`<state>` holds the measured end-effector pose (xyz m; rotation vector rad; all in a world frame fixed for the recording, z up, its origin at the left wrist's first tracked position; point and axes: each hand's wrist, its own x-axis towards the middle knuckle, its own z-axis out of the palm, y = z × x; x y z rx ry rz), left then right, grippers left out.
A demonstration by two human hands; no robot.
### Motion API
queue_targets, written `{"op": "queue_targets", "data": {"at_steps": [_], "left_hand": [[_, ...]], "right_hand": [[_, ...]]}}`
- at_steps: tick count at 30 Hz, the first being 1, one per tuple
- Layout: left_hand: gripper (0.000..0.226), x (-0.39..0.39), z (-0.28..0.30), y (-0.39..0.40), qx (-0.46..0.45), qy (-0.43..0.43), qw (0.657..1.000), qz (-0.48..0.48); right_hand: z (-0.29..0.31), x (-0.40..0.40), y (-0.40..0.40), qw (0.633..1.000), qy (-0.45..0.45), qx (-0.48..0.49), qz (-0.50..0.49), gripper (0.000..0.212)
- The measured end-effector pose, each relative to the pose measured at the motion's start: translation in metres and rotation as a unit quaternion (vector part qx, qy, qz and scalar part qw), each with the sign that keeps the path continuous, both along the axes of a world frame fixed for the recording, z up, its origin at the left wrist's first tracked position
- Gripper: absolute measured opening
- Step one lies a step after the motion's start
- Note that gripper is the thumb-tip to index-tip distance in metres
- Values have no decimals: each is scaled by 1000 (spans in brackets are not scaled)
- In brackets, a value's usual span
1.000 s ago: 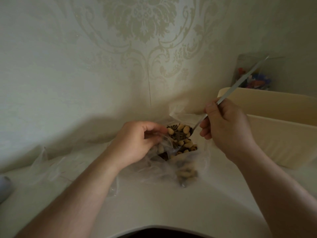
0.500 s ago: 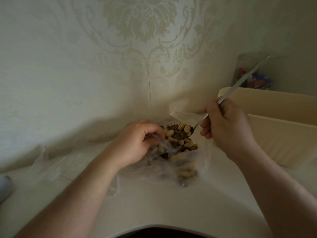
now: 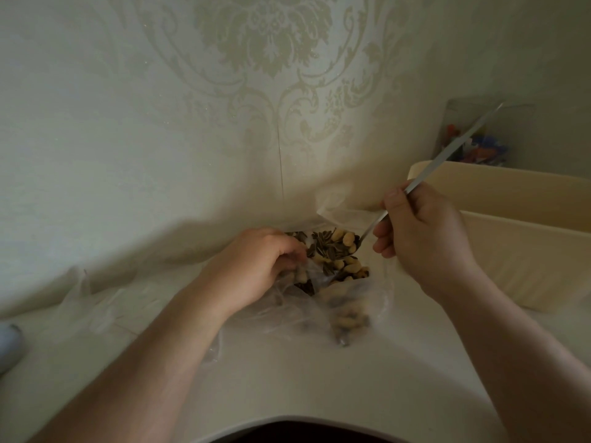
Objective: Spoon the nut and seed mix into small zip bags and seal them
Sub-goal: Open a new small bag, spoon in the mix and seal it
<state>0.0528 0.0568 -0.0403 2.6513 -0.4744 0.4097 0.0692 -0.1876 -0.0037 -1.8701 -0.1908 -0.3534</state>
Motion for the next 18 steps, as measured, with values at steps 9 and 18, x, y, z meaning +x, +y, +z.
{"op": "queue_targets", "data": {"at_steps": [9,18], "left_hand": [[18,-4,2,-4,-69,17,996,59],[34,-3,6,-3,-179,21,984,14]], "right_hand": [[2,-2,2,1000,6,19,11,26],[0,-3,2,1000,11,6,20,28]]}}
